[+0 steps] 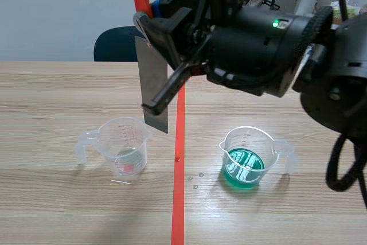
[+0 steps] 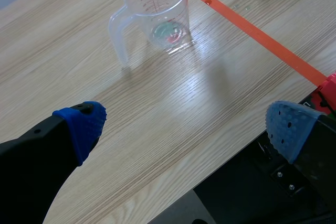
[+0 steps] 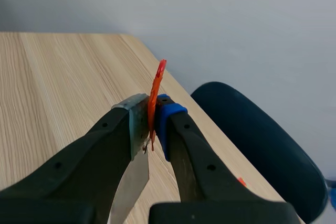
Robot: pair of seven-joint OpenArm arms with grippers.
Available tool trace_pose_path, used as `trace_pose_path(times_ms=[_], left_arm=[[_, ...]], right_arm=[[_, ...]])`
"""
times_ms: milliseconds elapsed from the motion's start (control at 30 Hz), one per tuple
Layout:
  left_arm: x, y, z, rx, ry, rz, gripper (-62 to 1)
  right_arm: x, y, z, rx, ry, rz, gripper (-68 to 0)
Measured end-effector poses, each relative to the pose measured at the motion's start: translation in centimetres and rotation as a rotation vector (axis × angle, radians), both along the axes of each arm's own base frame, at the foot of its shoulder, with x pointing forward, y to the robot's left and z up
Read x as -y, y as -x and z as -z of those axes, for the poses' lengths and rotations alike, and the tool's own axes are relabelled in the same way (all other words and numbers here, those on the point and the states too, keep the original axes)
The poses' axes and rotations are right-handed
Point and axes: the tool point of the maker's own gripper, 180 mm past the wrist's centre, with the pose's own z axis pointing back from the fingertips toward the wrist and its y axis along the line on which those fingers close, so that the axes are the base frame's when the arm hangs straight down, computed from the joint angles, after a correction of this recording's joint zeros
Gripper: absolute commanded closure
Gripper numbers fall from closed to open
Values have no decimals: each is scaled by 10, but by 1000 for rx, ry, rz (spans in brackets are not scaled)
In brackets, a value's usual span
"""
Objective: Do the redox reaction experiment
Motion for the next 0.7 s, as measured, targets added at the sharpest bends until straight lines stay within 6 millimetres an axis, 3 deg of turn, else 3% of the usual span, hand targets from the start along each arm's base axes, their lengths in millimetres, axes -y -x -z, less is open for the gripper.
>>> trace_pose_path(times_ms=[300,700], left_arm=[[0,0,0,0,0,0,-623],[0,0,0,0,0,0,-623]], right_arm=[[41,8,-3,43,37,65,-13],[102,4,3,-37,27,164,-13]])
